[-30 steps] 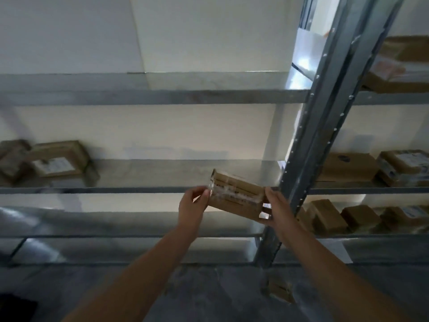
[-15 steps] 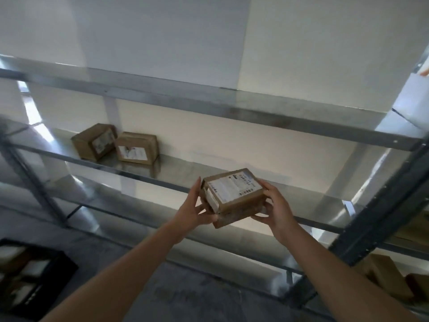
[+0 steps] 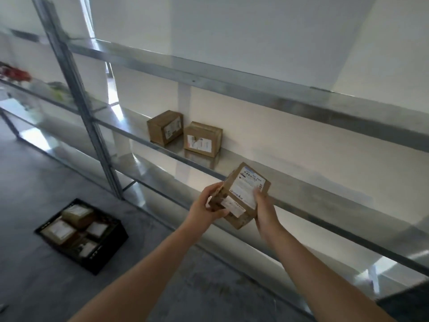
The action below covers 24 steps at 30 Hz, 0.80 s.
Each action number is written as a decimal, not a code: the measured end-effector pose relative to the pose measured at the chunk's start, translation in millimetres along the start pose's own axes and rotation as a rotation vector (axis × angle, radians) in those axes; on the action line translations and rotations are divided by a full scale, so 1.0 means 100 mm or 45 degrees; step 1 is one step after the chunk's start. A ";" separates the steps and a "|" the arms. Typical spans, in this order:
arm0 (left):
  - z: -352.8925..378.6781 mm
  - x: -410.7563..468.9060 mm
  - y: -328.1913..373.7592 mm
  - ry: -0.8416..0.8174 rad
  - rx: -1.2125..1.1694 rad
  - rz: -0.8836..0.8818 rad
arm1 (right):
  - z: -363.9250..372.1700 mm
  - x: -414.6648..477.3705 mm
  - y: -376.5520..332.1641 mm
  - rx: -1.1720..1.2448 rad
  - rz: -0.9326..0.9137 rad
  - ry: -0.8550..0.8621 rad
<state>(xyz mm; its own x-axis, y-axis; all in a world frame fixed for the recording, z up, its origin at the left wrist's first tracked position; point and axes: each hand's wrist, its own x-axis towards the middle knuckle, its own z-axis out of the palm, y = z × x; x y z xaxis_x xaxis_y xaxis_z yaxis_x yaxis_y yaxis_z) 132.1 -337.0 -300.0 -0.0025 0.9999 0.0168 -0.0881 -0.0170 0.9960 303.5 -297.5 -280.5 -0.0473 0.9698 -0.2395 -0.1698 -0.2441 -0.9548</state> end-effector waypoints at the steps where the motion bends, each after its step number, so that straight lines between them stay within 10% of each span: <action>1: -0.10 -0.01 0.01 0.060 0.005 -0.002 | 0.17 0.02 0.03 -0.013 0.000 -0.045; 13: -1.28 -0.22 0.06 0.135 -0.253 -0.229 | 1.33 0.26 -0.01 -0.510 0.025 -0.478; 24: -2.18 -0.05 0.15 0.852 -0.369 -0.281 | 2.63 0.79 0.18 -0.477 0.017 -0.897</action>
<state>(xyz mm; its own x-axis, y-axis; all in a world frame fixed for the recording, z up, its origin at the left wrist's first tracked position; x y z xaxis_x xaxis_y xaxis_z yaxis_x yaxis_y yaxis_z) -86.2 -342.8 -304.4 -0.5500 0.7675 -0.3293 -0.4142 0.0917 0.9056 37.5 -226.4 -270.2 -0.6792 0.7054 -0.2029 0.1716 -0.1162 -0.9783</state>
